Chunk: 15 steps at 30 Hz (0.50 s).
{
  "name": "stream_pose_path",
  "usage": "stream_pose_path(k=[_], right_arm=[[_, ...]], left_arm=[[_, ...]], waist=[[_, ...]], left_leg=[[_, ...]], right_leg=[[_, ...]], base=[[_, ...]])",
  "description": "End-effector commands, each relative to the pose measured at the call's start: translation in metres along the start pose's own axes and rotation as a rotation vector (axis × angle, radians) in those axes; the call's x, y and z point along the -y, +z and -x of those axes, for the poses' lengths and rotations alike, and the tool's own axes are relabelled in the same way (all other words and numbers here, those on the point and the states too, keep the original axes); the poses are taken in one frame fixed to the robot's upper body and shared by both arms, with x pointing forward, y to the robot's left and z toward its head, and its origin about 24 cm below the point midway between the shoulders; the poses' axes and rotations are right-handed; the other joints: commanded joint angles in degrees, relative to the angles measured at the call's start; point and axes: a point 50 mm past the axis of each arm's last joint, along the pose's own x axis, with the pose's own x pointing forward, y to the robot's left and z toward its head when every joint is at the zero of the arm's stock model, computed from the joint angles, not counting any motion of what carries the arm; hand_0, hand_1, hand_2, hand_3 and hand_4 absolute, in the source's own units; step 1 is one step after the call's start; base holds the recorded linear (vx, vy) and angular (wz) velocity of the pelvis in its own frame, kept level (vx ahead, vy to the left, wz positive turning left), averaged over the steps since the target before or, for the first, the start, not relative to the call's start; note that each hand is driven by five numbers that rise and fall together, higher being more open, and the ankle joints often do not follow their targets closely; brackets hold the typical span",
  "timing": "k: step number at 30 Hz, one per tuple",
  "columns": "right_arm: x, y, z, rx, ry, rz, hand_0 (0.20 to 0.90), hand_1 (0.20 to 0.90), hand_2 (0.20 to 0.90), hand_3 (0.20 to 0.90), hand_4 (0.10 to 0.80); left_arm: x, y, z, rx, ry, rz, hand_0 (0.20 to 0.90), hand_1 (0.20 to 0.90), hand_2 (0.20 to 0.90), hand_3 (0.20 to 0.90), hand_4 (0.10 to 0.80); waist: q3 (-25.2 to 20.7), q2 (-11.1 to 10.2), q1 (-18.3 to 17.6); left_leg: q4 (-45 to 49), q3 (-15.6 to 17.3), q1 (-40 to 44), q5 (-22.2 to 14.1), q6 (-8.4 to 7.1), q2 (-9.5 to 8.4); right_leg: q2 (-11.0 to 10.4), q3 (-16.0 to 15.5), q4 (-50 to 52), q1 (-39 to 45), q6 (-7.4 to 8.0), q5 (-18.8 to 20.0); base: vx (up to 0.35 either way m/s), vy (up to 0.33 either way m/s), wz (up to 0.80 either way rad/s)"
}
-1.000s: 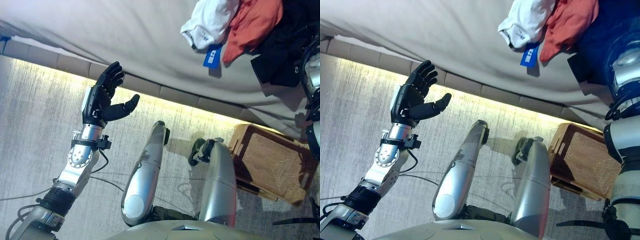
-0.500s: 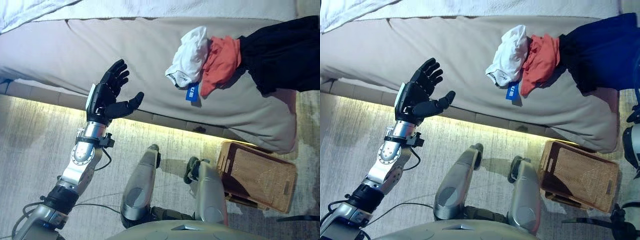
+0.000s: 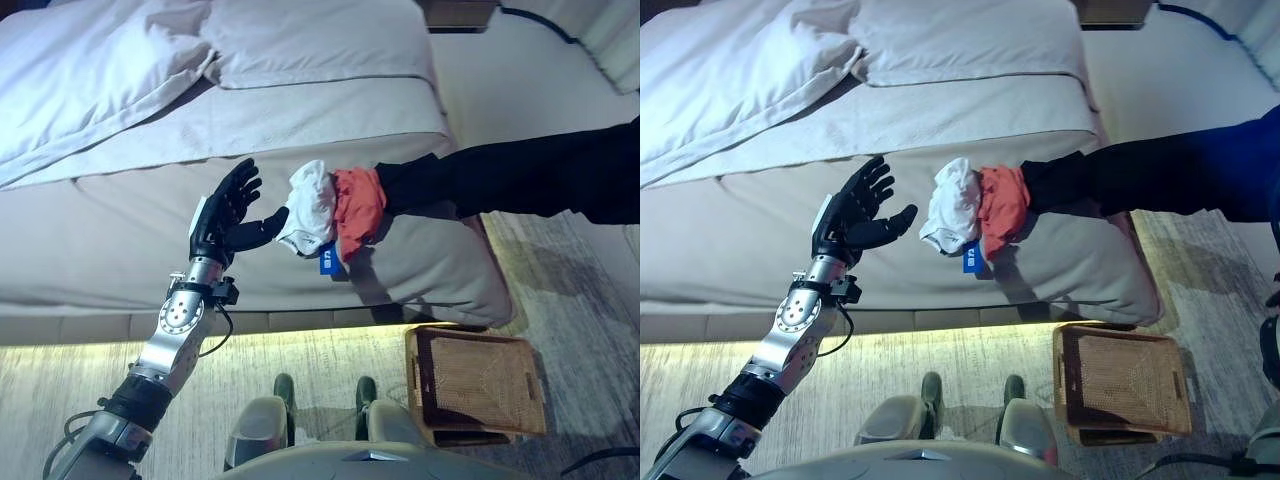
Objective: Pick up the clothes from the bed and place them into the basket
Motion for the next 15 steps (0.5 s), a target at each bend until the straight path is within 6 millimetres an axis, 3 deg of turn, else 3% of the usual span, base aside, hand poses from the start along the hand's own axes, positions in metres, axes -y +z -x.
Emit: stream_pose_path(k=[1, 9, 15], right_arm=[[0.048, 0.013, 0.005, 0.133, -0.195, 0.083, 0.300, 0.300, 0.300, 0.200, 0.100], [0.030, -0.003, 0.028, 0.184, -0.215, 0.057, 0.300, 0.300, 0.300, 0.200, 0.100], [0.038, 0.007, 0.039, 0.252, -0.234, 0.001, 0.300, 0.300, 0.300, 0.200, 0.100]], left_arm=[[0.005, 0.004, 0.002, 0.071, 0.024, 0.057, 0.900, 0.900, 0.900, 0.900, 0.800], [0.001, -0.014, 0.002, 0.016, 0.104, 0.020, 0.900, 0.900, 0.900, 0.900, 0.800], [-0.001, -0.019, -0.006, 0.009, 0.186, -0.002, 0.900, 0.900, 0.900, 0.900, 0.800]], waist=[[-9.7, -0.3, -2.1], [-10.3, 0.1, -6.9], [-10.0, -0.3, -10.1]], left_leg=[[-3.6, 0.1, -0.5, -0.9, -1.84, 5.68], [-7.2, 1.8, 2.1, -0.4, -1.93, 6.13], [-6.8, 3.8, 3.1, -1.5, -1.62, 6.05]], right_leg=[[1.4, 1.3, 0.7, -2.2, 0.12, 0.4], [2.5, 5.6, -2.3, -1.7, 0.86, 2.3], [3.0, 8.6, -2.7, -2.0, 1.44, 2.9]], base=[[-0.030, 0.038, -0.16], [-0.008, 0.039, -0.19], [0.010, 0.026, -0.26]])
